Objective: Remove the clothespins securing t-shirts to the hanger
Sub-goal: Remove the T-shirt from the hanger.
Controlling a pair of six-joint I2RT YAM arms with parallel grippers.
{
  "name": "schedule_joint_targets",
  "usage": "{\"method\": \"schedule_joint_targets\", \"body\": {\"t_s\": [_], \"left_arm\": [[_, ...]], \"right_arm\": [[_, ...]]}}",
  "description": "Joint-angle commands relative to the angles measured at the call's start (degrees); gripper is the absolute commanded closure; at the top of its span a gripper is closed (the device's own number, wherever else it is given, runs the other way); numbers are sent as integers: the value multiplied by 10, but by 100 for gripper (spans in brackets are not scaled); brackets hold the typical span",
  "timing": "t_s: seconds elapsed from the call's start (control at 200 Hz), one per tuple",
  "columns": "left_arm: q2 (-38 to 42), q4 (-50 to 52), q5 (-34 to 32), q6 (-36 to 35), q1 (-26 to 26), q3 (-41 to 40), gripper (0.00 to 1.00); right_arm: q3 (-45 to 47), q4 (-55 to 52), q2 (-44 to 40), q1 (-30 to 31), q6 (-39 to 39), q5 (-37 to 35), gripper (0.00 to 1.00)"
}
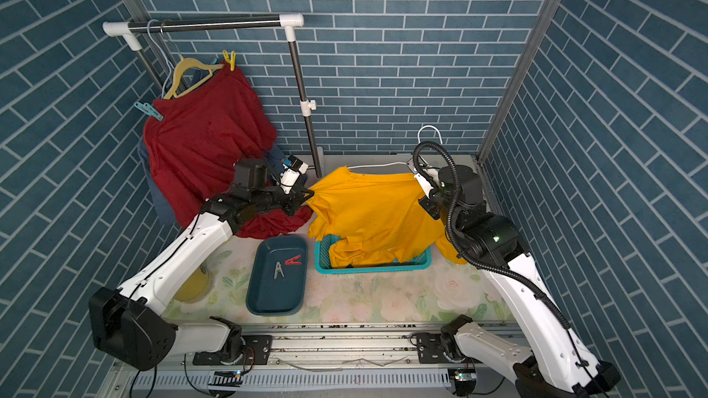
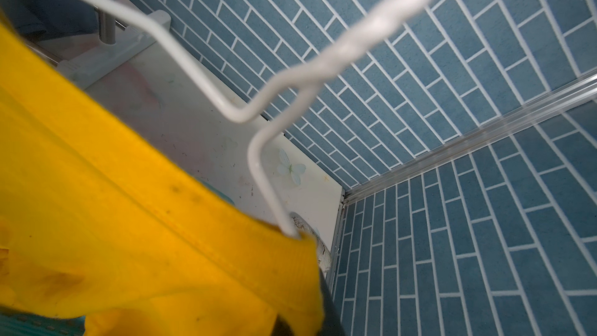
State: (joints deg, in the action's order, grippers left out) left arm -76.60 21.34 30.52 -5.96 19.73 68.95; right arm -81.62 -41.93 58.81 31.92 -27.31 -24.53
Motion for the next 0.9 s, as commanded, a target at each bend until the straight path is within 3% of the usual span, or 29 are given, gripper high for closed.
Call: {"method": "schedule_joint_targets", "body": {"t_s": [0.0,0.18,0.475,0.67,0.895], "left_arm": [[6,10,-22,38,-30,-22,100],[16,-9,-5,69,-60,-47,100],[19,-21,15,80,-64,-59,100],[9,-42,63,102,-62,-54,100],[-4,-47,78,100,-57,-33,99]], "right_arm": [[-13,50,-18,-25,39,-45,100],[-24,42,-10,-59,70,-29,100],[-29,42,-7,-71,90,4,100],[-41,43,0,-71,79,71,100],[-142,-6,64,-63,50,163,100]]}}
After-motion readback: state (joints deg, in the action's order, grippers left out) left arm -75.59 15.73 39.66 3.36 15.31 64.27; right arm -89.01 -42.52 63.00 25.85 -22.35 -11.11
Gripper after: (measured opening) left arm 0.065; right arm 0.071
